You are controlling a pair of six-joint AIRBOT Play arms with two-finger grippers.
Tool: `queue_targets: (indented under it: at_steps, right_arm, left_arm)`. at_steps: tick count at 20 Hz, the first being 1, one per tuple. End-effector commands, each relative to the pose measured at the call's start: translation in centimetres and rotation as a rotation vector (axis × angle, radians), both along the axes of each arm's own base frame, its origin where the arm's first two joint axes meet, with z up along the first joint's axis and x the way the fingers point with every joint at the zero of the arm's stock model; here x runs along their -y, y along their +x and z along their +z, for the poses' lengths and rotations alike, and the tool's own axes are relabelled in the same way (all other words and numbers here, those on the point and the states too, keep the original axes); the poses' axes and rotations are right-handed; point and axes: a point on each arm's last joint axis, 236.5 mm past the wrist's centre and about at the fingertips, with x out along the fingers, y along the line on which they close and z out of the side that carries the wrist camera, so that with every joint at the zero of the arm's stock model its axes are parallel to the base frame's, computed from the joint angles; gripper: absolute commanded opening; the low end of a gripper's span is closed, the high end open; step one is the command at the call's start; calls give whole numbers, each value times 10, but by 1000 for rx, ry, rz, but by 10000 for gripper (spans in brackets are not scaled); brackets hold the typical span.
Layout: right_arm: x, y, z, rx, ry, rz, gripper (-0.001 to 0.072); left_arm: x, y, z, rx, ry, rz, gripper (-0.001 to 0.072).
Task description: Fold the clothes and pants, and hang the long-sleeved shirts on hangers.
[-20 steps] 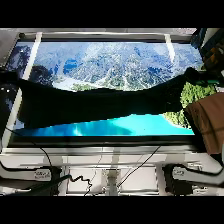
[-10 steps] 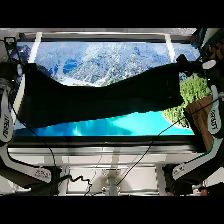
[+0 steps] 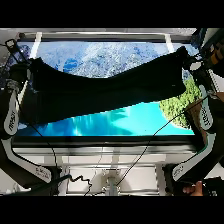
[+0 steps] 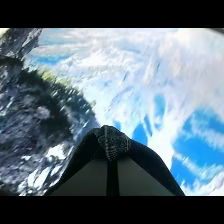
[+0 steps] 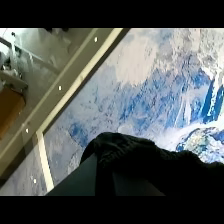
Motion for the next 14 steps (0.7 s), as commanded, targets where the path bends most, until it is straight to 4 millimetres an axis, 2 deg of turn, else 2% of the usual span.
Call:
queue_targets:
  at_steps: [1,5,7,12,14]
  right_arm:
    - [-1,5,7,44,13,-31,35]
    - [-19,10,13,59,-7,-4,35]
    - [-38,14,24,81,-21,25,35]
    - [-94,29,86,172,-437,206,34]
    - [-97,31,104,204,-480,211,34]
  left_arm:
    - [2,12,21,147,-124,26,21]
    - [6,18,37,214,-118,-1,22]
    - [7,19,38,218,-117,-2,22]
    - [-1,17,37,216,-112,7,23]
    - [-3,17,35,216,-112,10,32]
